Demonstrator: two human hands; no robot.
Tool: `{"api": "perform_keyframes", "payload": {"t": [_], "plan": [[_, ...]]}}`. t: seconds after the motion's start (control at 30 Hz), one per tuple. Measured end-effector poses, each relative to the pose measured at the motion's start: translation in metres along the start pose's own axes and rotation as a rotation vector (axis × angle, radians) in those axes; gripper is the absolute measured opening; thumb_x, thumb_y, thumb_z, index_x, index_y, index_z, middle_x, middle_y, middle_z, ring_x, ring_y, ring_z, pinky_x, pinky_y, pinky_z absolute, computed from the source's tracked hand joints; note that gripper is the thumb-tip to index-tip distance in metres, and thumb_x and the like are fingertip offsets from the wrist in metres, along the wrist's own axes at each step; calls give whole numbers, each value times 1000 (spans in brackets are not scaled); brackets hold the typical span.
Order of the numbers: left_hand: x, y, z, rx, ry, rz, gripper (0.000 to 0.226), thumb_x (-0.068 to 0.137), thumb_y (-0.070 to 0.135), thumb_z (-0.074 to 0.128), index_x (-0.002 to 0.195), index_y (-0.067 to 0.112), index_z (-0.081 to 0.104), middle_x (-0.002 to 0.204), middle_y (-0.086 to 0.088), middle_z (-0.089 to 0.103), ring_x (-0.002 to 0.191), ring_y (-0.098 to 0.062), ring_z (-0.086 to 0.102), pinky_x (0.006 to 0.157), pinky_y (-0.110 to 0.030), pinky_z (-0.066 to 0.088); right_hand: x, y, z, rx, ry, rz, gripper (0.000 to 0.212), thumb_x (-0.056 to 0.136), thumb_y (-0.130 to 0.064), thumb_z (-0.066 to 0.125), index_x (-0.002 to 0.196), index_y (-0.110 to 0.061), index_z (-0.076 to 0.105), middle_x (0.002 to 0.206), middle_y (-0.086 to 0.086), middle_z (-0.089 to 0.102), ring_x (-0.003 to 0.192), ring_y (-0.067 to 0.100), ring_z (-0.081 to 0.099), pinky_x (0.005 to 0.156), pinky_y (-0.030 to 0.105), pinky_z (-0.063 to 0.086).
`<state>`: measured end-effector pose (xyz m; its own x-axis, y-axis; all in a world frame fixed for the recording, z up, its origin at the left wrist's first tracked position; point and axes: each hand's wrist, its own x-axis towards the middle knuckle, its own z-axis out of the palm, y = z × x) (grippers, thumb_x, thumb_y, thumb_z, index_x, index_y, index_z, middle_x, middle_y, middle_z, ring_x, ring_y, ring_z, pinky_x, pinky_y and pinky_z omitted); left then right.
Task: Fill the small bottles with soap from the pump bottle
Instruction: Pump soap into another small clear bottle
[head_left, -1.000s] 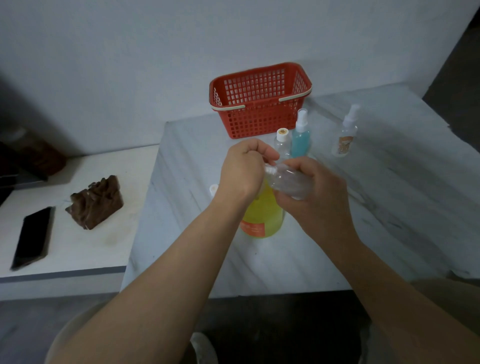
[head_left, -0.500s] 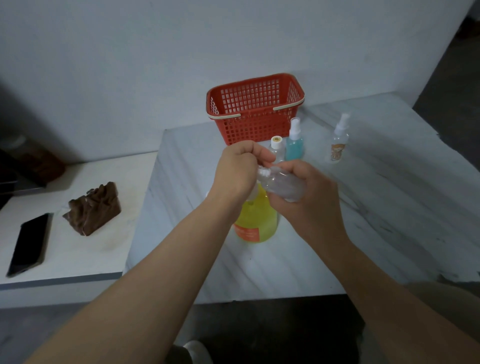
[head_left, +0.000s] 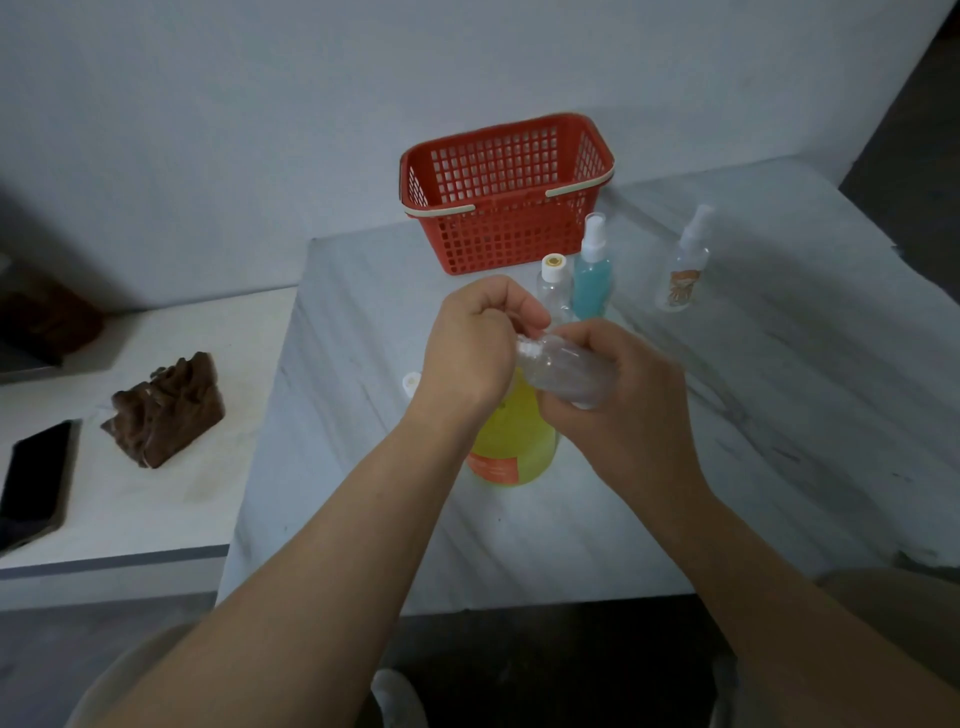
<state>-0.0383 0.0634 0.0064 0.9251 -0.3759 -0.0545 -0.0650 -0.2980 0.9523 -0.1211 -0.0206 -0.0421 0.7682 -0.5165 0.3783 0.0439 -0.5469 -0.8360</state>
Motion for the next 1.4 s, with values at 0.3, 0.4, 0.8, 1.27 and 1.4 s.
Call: {"api": "perform_keyframes", "payload": {"t": [0.3,0.4,0.8,1.27,1.4], "plan": [[-3,3,-1,-10,18,-44,38,73,-9,32,63,13,61,67,-5,60,66,-18,53,57,-27,40,1,-6,-4,-12,-4,0,30,61,-9,72,83,-28,64,68,-14,61,67,8,56,59,17,42],[-5,7,-3,-9,24,-68,37,78,-5,33,64,14,61,68,-4,61,66,-17,54,57,-26,41,3,-9,-5,-29,5,-21,25,61,-16,66,84,-24,66,68,-11,61,65,10,56,60,25,45],[-6,11,-4,-45,16,-65,38,74,-9,32,66,12,62,70,-7,61,69,-20,55,56,-25,41,2,-9,-6,-47,22,-26,23,64,-12,71,84,-23,67,65,-9,60,66,10,55,57,15,40],[-1,-1,1,-1,25,-23,36,68,-12,31,57,11,57,57,-3,54,56,-14,46,49,-23,33,4,0,-1,-48,-9,-7,22,63,-22,65,84,-23,67,72,-6,64,67,14,58,60,31,48],[-2,-2,1,-21,38,-22,38,71,-12,30,60,12,58,63,-4,56,60,-15,49,52,-24,35,2,-2,-2,-53,-14,-4,22,63,-20,66,84,-24,66,72,-7,63,67,14,58,60,29,47]]}}
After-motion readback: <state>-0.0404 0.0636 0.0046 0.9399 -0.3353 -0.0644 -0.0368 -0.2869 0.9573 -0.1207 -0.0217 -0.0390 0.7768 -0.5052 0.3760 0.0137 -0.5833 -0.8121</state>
